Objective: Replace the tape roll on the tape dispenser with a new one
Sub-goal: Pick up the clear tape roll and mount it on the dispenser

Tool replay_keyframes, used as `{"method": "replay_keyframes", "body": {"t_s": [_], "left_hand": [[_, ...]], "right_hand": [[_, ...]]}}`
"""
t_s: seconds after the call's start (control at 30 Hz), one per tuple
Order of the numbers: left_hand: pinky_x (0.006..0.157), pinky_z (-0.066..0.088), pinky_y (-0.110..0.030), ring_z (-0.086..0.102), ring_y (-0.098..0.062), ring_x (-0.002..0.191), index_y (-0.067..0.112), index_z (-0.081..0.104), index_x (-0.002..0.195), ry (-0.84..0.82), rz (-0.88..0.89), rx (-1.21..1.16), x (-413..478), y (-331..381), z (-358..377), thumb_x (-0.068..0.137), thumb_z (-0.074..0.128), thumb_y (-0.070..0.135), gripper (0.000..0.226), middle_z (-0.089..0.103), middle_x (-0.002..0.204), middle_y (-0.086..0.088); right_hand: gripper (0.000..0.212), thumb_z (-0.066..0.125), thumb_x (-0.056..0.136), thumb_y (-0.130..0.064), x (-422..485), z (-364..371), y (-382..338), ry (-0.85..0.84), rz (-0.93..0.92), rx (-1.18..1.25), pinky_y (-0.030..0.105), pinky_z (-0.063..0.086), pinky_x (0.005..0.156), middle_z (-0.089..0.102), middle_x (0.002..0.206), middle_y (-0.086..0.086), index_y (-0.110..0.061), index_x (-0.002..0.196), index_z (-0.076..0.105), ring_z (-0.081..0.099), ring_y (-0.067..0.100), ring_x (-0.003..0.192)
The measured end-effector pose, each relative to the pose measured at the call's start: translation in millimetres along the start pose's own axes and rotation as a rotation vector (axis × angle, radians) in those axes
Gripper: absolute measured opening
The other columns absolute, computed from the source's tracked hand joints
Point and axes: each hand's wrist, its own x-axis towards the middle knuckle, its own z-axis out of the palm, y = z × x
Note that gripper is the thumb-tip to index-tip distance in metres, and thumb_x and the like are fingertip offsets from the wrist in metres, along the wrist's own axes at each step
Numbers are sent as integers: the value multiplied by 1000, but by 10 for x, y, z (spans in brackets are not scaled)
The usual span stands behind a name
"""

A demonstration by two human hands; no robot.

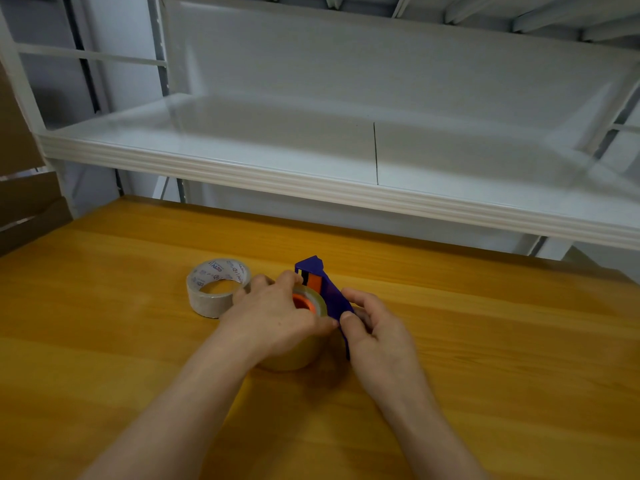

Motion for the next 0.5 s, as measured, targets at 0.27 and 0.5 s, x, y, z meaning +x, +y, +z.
{"method": "replay_keyframes", "body": {"t_s": [0.27, 0.5], "left_hand": [[107, 35, -57, 20, -37, 139, 42, 20, 145, -63, 9, 74, -25, -31, 31, 58, 71, 72, 105, 25, 148, -6], [100, 45, -50, 34, -29, 125, 44, 28, 136, -45, 107, 51, -67, -59, 10, 57, 78, 48, 94, 34, 128, -1]], "right_hand": [[35, 51, 100, -26, 20, 10, 20, -16, 9, 2, 24, 57, 65, 71, 103, -13, -39, 132, 53, 69, 4, 78], [11, 55, 94, -42, 48, -17, 51, 11, 49, 79, 27, 50, 53, 71, 79, -8, -35, 97, 63, 61, 8, 63]]}}
